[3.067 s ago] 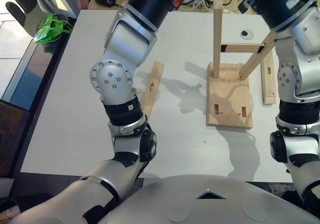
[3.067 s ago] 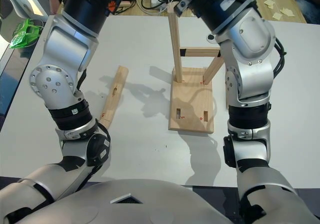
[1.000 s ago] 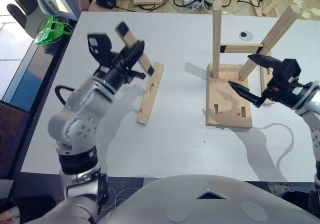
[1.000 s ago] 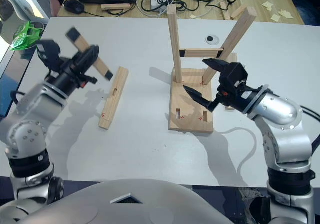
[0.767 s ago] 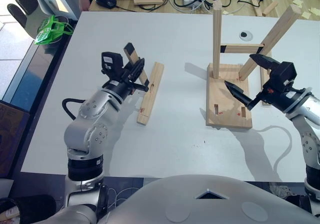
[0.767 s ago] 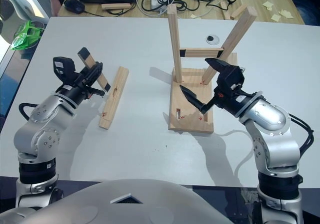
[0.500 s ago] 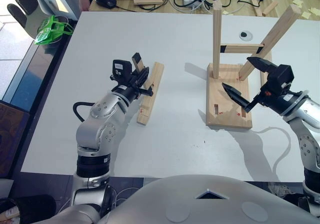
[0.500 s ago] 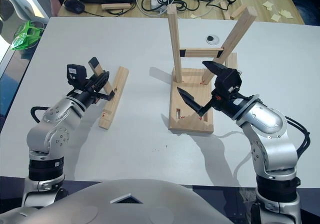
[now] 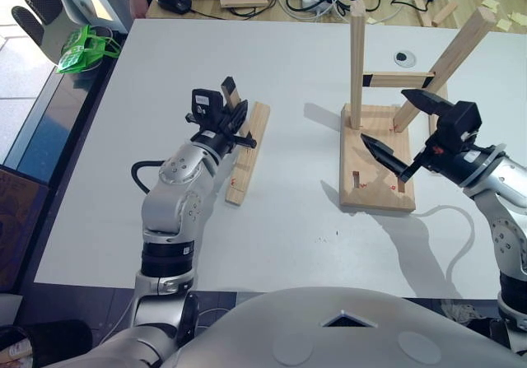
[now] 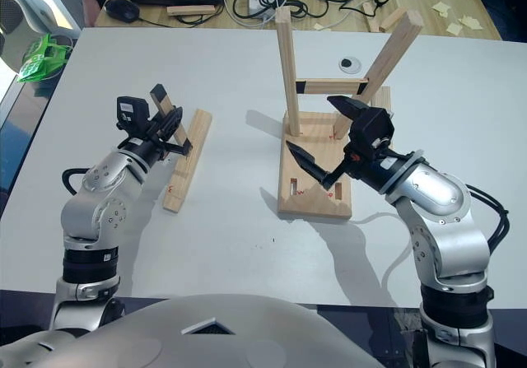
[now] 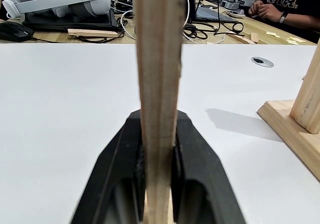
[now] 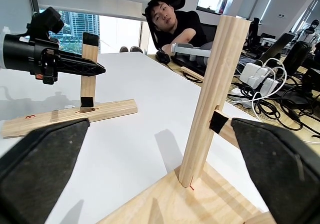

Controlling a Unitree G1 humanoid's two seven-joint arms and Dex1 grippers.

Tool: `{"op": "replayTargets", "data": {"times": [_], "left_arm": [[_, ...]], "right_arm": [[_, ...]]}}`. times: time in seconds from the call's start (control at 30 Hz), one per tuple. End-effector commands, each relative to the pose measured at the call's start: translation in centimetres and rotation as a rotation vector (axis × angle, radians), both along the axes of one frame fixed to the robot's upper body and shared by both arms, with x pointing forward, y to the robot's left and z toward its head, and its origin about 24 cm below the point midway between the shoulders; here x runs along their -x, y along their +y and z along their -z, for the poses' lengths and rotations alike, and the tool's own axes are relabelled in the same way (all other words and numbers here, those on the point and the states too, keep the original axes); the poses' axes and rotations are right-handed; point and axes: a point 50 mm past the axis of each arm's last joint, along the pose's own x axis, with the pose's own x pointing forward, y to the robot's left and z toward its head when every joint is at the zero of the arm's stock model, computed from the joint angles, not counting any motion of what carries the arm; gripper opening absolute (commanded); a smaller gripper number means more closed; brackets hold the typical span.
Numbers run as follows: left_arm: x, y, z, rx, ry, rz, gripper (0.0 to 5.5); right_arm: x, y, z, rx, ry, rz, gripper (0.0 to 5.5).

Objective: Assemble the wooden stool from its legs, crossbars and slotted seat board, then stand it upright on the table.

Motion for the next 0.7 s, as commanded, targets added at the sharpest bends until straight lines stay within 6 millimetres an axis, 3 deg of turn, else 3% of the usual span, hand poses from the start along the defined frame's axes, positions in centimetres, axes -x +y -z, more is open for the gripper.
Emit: {"op": "replayTargets", "data": {"times": [0.03, 0.7], "left_arm": [[0.0, 0.0, 0.2, 0.003, 0.015, 0.005, 0.41], [-0.3, 0.3, 1.3, -0.053, 0.063, -0.067, 0.41]], "right_arm": [[-0.6, 0.0, -0.5, -0.059, -0.007, 0.028, 5.4], [-1.1, 0.8, -0.9, -0.102, -0.004, 0.024, 5.4]]}}
